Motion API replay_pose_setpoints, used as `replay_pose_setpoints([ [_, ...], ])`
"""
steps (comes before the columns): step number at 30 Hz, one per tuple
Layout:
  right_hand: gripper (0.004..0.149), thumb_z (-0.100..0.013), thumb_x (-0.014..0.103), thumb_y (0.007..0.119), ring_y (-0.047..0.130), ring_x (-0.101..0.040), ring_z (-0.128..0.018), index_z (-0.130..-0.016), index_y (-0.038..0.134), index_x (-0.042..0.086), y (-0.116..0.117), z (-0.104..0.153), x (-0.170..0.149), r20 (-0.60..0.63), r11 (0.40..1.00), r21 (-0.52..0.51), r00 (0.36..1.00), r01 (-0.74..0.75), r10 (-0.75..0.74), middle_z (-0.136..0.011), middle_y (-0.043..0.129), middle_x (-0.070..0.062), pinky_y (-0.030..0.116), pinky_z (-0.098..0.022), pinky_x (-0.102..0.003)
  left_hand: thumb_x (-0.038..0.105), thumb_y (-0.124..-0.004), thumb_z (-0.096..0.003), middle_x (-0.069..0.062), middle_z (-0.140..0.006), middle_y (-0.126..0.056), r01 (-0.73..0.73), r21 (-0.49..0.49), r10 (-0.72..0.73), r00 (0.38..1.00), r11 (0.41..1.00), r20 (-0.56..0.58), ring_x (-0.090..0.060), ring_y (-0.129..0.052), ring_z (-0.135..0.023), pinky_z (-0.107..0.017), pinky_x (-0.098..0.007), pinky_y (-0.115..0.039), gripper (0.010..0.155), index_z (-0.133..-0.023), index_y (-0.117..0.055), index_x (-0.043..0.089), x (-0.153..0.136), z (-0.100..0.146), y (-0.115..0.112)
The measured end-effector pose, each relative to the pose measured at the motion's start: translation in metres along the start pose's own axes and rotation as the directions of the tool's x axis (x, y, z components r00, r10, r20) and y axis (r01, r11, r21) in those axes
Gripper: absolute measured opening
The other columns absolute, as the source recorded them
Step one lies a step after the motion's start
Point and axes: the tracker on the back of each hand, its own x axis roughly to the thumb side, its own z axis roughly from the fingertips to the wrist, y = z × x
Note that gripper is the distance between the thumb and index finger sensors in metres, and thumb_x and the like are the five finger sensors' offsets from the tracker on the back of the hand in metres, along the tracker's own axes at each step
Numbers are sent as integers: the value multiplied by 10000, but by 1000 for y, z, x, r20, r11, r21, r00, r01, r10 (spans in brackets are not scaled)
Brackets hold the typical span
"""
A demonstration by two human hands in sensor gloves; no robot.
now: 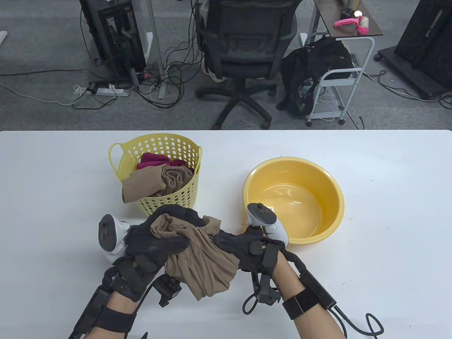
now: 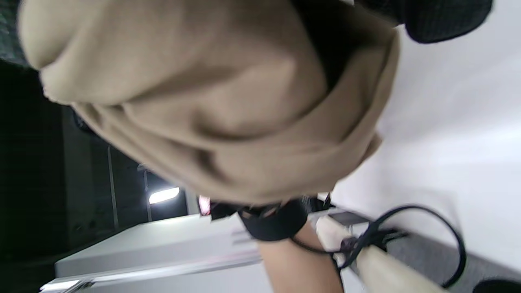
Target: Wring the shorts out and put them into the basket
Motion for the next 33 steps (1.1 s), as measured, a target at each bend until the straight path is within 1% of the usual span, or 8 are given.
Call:
replay_pose_setpoints([
  [5, 1237, -451, 823, 765, 557, -738, -902, -1083, 6, 78, 6, -3, -5, 34, 998, 48, 998, 47, -49, -1104, 209, -405, 748, -586, -650, 433, -1022, -460, -91, -973, -843, 15, -14, -15, 1000, 1000, 0, -346, -971, -856, -665, -642, -724, 640, -958, -658, 264, -1, 0, -1],
  [9, 1217, -444, 768, 833, 718, -622, -868, -1112, 88, 77, 6, -3, -3, 24, 999, 37, 1000, 17, -18, -1102, 336, -373, 804, -556, -527, 433, -1023, -457, -91, -978, -843, 39, -29, -39, 999, 999, 1, -352, -956, -869, -673, -646, -705, 646, -961, -661, 254, 0, 0, -2],
  [14, 1166, -431, 680, 911, 867, -473, -772, -1105, 160, 96, 7, -1, 1, -14, 999, 15, 999, -51, 51, -1064, 487, -318, 851, -498, -395, 432, -1022, -455, -88, -985, -841, 80, -44, -80, 997, 996, -4, -362, -939, -885, -678, -655, -682, 645, -961, -662, 259, 1, -1, -5],
  [20, 1105, -399, 563, 988, 946, -343, -652, -1087, 242, 126, 8, 3, 12, -30, 973, -78, 976, -219, 217, -990, 634, -221, 863, -418, -292, 430, -1018, -461, -85, -1000, -829, 108, -57, -109, 994, 992, -8, -386, -894, -922, -686, -670, -641, 641, -966, -657, 270, 1, 0, -6],
  [25, 1073, -366, 492, 1030, 956, -300, -600, -1067, 297, 139, 11, 7, 25, -39, 897, -187, 916, -400, 400, -943, 685, -171, 856, -381, -272, 431, -1015, -466, -83, -1024, -804, 138, -57, -139, 990, 989, -14, -409, -851, -954, -693, -680, -608, 643, -974, -647, 287, 0, 0, -6],
  [26, 1065, -361, 478, 1036, 956, -295, -589, -1062, 310, 138, 12, 9, 29, -50, 864, -223, 891, -451, 452, -934, 693, -163, 853, -372, -271, 428, -1016, -466, -88, -1027, -800, 148, -50, -149, 989, 988, -20, -415, -844, -957, -693, -684, -602, 644, -975, -647, 286, -1, 0, -6],
  [27, 1062, -356, 471, 1040, 957, -289, -583, -1059, 317, 140, 12, 9, 30, -50, 852, -233, 880, -470, 472, -929, 697, -158, 853, -367, -268, 431, -1014, -469, -85, -1033, -792, 154, -49, -155, 988, 987, -20, -417, -834, -965, -693, -684, -598, 644, -977, -642, 292, -1, 1, -6],
  [33, 1035, -333, 446, 1058, 964, -248, -529, -1034, 374, 112, 17, 15, 44, -110, 690, -327, 751, -646, 651, -881, 739, -125, 848, -329, -248, 450, -998, -486, -99, -1055, -755, 223, -15, -224, 973, 975, -63, -431, -813, -969, -685, -693, -591, 647, -991, -622, 301, -2, 2, -9],
])
